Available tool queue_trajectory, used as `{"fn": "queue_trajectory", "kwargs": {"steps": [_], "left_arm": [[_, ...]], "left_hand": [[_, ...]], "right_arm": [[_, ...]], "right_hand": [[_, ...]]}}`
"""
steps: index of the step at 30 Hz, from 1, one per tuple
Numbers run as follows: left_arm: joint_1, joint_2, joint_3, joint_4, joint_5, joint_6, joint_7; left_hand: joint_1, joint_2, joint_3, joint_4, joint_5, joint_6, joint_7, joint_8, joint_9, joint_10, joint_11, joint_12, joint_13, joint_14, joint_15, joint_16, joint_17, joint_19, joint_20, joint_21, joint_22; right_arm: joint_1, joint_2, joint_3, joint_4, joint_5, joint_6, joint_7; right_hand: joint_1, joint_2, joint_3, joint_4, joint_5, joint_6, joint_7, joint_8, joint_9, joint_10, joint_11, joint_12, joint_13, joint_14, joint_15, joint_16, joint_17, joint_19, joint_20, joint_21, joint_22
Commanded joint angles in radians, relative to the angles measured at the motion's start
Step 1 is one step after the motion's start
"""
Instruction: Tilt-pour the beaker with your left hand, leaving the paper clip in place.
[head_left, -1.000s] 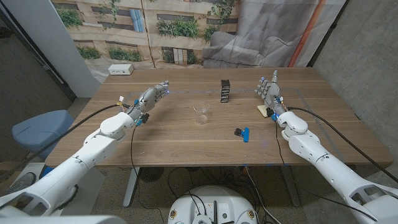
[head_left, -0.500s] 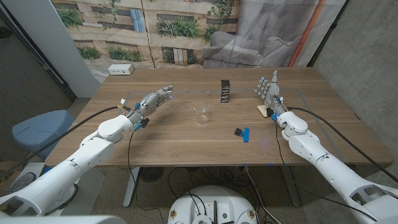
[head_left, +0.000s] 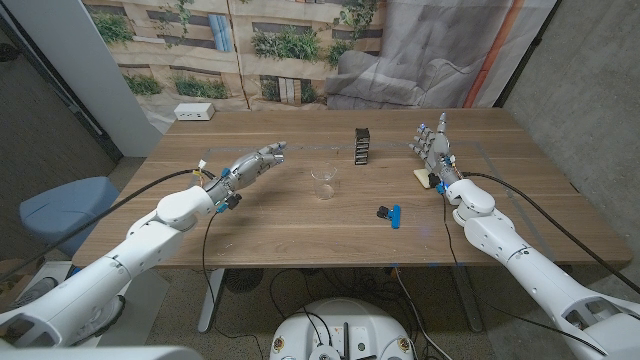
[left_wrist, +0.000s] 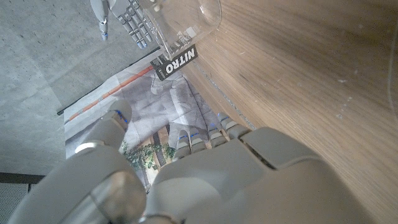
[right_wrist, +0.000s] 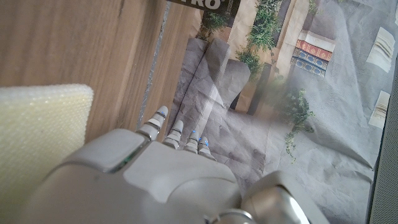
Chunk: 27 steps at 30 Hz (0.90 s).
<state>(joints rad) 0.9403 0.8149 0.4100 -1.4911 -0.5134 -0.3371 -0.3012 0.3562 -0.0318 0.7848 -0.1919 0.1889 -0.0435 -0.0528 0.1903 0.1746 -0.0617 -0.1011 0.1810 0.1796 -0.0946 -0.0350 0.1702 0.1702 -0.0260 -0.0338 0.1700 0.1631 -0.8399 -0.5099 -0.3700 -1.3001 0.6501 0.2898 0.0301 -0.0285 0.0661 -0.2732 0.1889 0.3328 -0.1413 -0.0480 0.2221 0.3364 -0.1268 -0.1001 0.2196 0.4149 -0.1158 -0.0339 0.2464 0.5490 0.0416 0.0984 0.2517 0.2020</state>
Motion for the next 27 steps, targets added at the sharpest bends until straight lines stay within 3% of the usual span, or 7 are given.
{"fn": "queue_trajectory", "kwargs": {"steps": [1, 12, 27], "left_arm": [[-0.033, -0.001, 0.045, 0.018, 0.048, -0.028, -0.056], [-0.069, 0.003, 0.071, 0.019, 0.123, -0.052, -0.058], [-0.142, -0.028, 0.121, 0.078, 0.212, -0.072, -0.064]], "left_hand": [[0.033, -0.014, 0.014, -0.001, -0.003, -0.036, 0.008, -0.001, 0.005, -0.025, 0.007, -0.001, 0.005, -0.031, -0.033, 0.000, 0.002, -0.046, -0.036, -0.004, 0.002], [0.085, -0.051, 0.022, 0.001, -0.010, -0.122, 0.035, -0.002, 0.006, -0.092, 0.025, -0.001, 0.007, -0.102, -0.006, -0.001, 0.003, -0.146, -0.033, -0.004, 0.003], [0.109, -0.072, 0.023, 0.003, -0.013, -0.159, 0.050, 0.002, 0.008, -0.107, 0.042, 0.006, 0.009, -0.113, 0.012, 0.007, 0.004, -0.212, -0.006, -0.003, 0.003]], "right_arm": [[0.000, 0.000, 0.000, 0.000, 0.000, 0.000, 0.000], [0.000, 0.000, 0.000, -0.001, 0.000, -0.001, 0.000], [0.000, 0.000, 0.000, 0.000, 0.000, 0.000, 0.000]], "right_hand": [[0.007, 0.086, -0.007, 0.000, 0.006, -0.005, -0.001, 0.005, 0.001, -0.009, 0.003, 0.006, 0.005, -0.004, -0.021, 0.003, 0.006, 0.001, 0.006, 0.007, 0.004], [0.007, 0.086, -0.007, 0.000, 0.006, -0.005, -0.001, 0.005, 0.001, -0.009, 0.003, 0.006, 0.005, -0.004, -0.021, 0.003, 0.006, 0.001, 0.006, 0.007, 0.004], [0.007, 0.086, -0.007, 0.000, 0.006, -0.005, -0.001, 0.005, 0.001, -0.009, 0.003, 0.006, 0.005, -0.004, -0.021, 0.003, 0.006, 0.001, 0.006, 0.007, 0.004]]}}
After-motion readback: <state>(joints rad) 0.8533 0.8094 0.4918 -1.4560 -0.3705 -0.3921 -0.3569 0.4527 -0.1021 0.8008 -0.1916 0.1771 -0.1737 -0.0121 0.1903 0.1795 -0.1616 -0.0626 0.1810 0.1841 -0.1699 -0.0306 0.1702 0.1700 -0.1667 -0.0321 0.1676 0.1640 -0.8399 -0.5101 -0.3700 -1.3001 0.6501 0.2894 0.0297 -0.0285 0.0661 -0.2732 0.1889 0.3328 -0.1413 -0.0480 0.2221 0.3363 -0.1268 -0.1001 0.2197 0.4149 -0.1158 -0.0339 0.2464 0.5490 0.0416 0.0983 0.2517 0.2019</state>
